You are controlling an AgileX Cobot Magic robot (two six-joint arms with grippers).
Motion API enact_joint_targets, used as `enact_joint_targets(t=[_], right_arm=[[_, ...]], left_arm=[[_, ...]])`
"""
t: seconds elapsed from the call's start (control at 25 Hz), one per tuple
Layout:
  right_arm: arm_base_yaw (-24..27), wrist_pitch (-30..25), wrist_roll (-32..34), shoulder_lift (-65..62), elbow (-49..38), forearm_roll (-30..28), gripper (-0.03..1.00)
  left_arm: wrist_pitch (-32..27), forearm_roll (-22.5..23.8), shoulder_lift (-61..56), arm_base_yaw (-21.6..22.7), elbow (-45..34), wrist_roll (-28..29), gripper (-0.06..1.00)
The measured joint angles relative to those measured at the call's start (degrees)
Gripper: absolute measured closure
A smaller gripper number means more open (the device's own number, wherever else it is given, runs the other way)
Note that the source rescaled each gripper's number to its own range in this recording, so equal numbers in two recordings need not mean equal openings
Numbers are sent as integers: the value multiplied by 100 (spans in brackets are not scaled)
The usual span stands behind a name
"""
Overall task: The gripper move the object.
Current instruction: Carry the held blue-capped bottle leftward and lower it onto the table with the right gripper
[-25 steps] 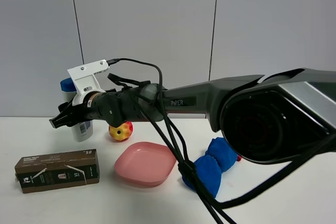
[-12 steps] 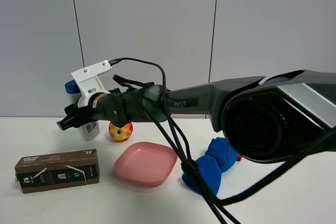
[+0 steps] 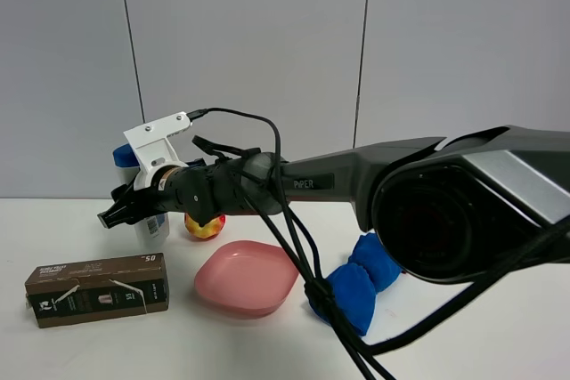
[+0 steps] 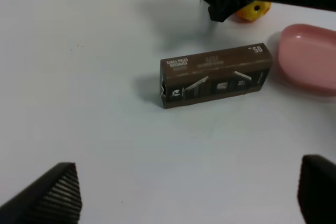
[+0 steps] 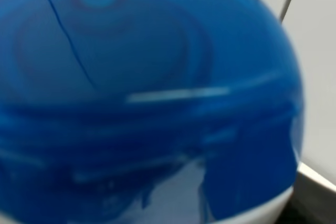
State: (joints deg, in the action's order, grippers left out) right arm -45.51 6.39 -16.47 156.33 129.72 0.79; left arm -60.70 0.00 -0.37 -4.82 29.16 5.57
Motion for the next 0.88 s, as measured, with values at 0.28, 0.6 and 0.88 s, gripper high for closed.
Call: enact_joint_targets(t=[0.28, 0.6, 0.88], right_arm=[[0, 0, 0, 7, 0, 0, 97], [0, 21, 0, 101, 4, 0, 97], [0, 179, 0, 112, 51, 18, 65]], left_arm=[[0, 0, 0, 0, 0, 0, -6], [0, 0, 0, 0, 0, 0, -6], [0, 0, 0, 0, 0, 0, -6]])
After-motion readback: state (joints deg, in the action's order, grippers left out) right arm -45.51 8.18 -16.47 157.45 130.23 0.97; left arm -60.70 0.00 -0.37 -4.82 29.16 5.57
